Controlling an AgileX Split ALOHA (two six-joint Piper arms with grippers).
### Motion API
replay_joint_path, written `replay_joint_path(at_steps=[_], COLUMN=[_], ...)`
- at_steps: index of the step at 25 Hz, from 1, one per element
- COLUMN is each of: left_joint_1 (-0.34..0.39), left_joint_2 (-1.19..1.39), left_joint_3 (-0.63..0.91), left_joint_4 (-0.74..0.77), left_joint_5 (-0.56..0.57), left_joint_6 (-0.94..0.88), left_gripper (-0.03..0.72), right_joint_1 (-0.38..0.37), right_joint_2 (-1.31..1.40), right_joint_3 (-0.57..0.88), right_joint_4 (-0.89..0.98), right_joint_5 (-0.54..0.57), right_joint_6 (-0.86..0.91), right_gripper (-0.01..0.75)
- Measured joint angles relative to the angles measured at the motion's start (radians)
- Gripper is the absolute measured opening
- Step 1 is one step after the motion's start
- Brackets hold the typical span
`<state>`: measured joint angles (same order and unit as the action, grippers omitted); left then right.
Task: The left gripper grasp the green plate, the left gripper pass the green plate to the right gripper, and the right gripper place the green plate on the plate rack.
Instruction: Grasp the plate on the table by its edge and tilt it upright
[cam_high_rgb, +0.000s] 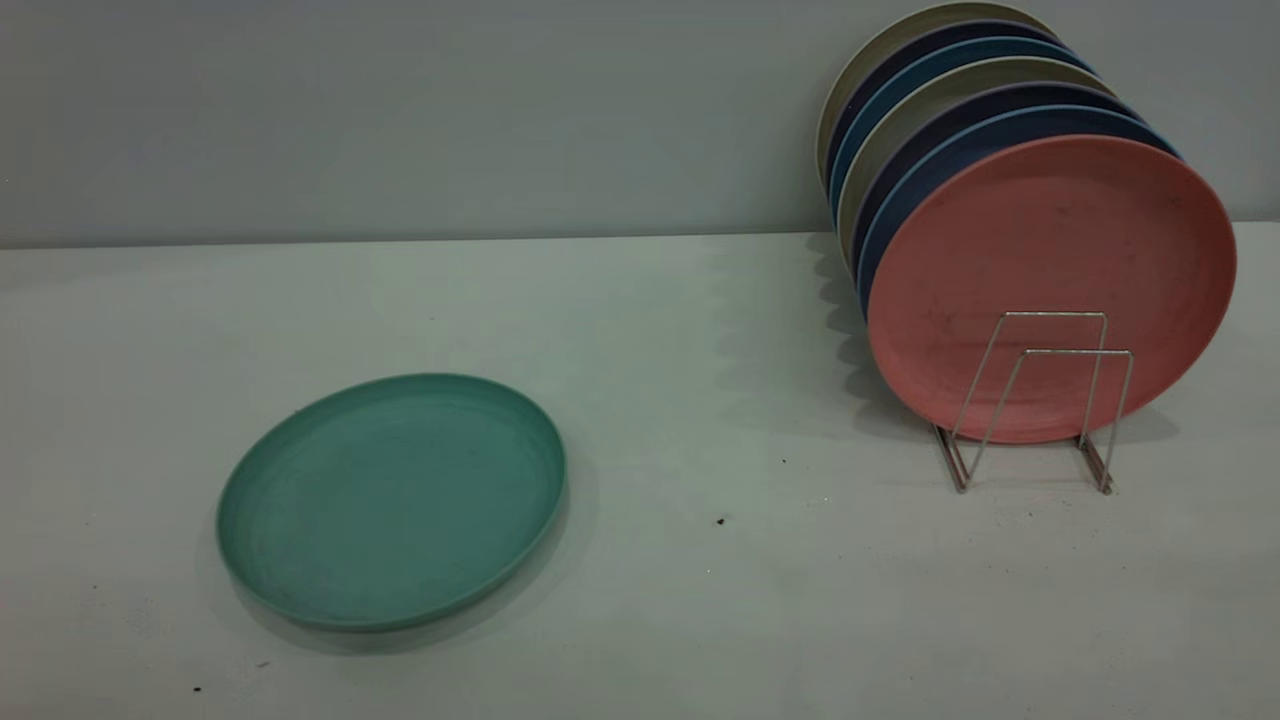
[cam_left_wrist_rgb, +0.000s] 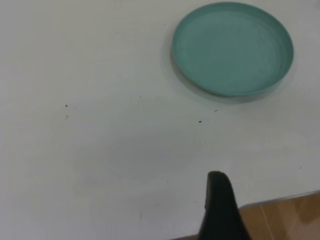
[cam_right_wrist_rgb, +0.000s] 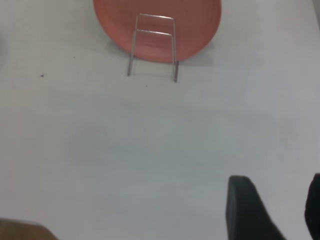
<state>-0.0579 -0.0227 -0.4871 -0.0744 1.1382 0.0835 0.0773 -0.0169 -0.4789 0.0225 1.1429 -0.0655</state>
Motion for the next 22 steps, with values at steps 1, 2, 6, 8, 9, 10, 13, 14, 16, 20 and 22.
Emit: replay_joint_path(at_steps=[1,2,6,8,9,10,13,14,16,20,22], left_joint_1=[0.000,0.000,0.000,0.000,0.000,0.000,0.000,0.000,0.000,0.000,0.000], left_joint_2=[0.000,0.000,0.000,0.000,0.000,0.000,0.000,0.000,0.000,0.077,0.175], left_joint_3=[0.000,0.000,0.000,0.000,0.000,0.000,0.000,-0.002,-0.014,-0.024,-0.026], left_joint_4=[0.000,0.000,0.000,0.002,0.004,0.005,-0.002,-0.010,-0.029,-0.069,-0.086], left_joint_5=[0.000,0.000,0.000,0.000,0.000,0.000,-0.003,-0.010,-0.065,-0.137,-0.155], left_joint_6=[0.000,-0.001,-0.001,-0.001,-0.001,-0.001,-0.001,-0.001,-0.004,-0.075,-0.084], left_gripper=[0.518,0.518,0.518,0.515,0.511,0.506,0.487,0.481,0.470,0.467,0.467], right_joint_1=[0.000,0.000,0.000,0.000,0.000,0.000,0.000,0.000,0.000,0.000,0.000], right_joint_2=[0.000,0.000,0.000,0.000,0.000,0.000,0.000,0.000,0.000,0.044,0.099], right_joint_3=[0.000,0.000,0.000,0.000,0.000,0.000,0.000,0.000,0.000,-0.016,-0.019], right_joint_4=[0.000,0.000,-0.012,-0.014,-0.014,-0.014,-0.012,-0.006,0.002,0.075,0.129], right_joint_5=[0.000,0.000,-0.001,-0.001,-0.001,-0.001,-0.002,-0.002,-0.004,-0.057,-0.096], right_joint_6=[0.000,0.000,-0.013,-0.014,-0.014,-0.015,-0.015,-0.016,-0.026,-0.087,-0.133], right_gripper=[0.309,0.309,0.309,0.309,0.309,0.309,0.309,0.309,0.309,0.309,0.309])
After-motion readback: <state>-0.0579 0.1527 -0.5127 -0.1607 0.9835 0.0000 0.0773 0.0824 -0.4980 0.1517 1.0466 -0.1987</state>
